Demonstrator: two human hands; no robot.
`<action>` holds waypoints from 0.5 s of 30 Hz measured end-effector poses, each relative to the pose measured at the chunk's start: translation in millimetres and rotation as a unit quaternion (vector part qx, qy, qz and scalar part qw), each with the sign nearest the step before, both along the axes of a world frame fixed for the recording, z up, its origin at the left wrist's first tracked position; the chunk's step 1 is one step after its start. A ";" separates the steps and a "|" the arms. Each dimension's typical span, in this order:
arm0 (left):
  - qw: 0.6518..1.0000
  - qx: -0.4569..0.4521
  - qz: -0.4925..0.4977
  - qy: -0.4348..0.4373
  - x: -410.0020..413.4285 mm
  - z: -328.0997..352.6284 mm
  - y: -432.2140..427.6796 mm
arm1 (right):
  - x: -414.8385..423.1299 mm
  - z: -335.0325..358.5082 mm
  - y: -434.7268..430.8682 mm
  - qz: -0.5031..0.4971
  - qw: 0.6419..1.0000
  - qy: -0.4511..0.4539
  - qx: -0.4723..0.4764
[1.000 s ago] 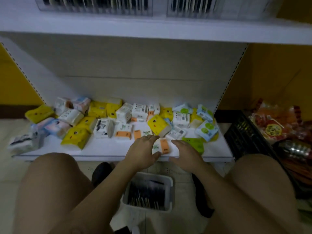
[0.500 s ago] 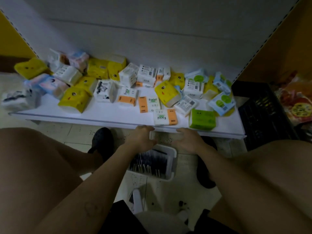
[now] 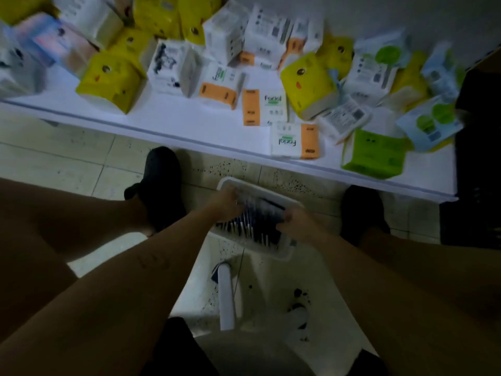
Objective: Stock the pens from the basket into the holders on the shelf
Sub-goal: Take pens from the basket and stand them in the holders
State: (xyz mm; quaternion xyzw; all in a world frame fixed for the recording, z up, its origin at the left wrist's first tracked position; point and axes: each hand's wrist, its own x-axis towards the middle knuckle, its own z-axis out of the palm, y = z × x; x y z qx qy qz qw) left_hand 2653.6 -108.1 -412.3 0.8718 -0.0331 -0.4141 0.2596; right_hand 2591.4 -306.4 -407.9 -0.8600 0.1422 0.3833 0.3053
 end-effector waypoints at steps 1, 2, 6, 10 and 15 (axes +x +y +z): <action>1.000 -0.001 0.006 0.009 -1.7 -8.0 2.0 | -0.3 -5.8 1.6 0.007 1.000 0.011 0.000; 1.000 -0.004 0.013 0.017 -3.9 -16.7 3.8 | -2.1 -11.5 3.3 0.015 1.000 0.019 0.006; 1.000 0.016 -0.001 0.022 -8.9 -38.2 3.2 | -13.4 -20.6 16.9 0.037 0.998 0.040 0.010; 0.998 0.005 0.051 0.045 -7.6 -58.1 0.4 | -22.8 -27.2 25.1 0.015 0.998 0.043 0.035; 0.994 0.008 0.062 0.091 -9.4 -81.7 -6.0 | -24.8 -35.4 22.3 -0.033 0.998 0.036 0.044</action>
